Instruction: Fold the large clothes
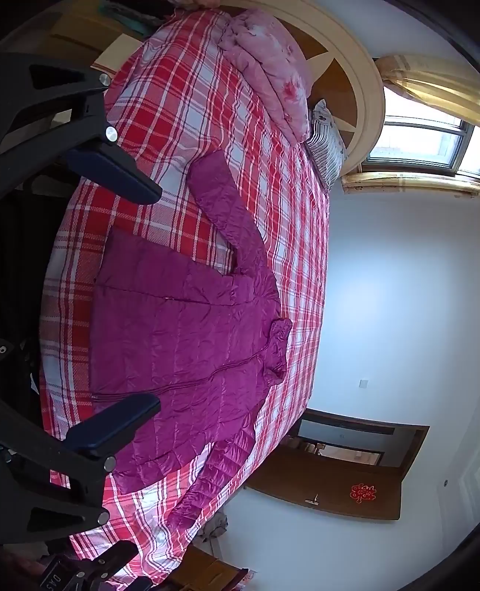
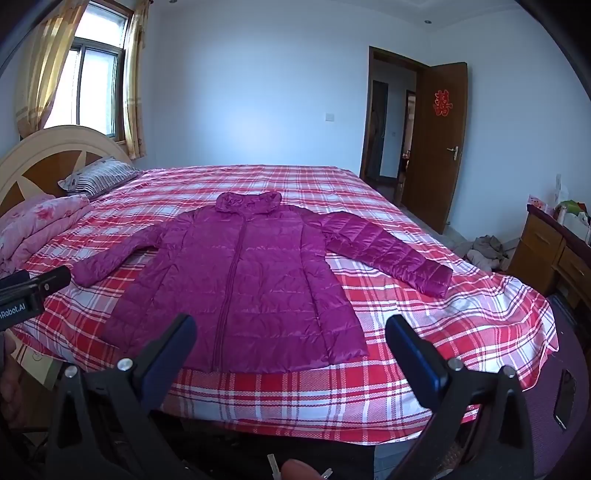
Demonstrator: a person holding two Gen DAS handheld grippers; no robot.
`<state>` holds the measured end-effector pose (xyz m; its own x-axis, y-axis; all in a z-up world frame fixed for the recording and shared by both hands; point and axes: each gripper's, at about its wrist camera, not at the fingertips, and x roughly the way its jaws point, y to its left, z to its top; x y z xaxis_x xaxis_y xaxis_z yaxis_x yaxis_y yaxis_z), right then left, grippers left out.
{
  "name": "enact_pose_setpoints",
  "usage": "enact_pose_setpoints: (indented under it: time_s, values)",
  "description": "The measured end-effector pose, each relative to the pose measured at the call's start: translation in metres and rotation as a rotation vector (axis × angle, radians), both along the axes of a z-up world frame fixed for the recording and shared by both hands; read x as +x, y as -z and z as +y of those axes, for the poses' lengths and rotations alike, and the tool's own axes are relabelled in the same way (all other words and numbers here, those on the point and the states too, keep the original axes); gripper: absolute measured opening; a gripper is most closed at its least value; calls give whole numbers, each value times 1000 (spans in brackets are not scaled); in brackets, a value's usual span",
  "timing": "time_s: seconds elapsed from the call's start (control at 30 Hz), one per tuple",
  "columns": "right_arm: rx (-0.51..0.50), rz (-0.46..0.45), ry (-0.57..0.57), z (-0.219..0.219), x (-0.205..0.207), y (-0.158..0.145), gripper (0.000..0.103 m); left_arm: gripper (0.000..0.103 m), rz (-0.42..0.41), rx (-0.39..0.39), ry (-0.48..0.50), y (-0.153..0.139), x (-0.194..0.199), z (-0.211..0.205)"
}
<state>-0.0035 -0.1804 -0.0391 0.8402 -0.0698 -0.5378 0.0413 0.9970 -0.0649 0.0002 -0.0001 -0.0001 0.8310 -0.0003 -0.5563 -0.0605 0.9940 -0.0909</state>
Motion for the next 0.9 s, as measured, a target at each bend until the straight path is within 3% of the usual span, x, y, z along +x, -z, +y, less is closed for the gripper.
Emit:
enact_pose_setpoints:
  time_s: [0.9]
  values:
    - [4,18,-10,3,2,3,103,102,8,7,-2,1,0,1]
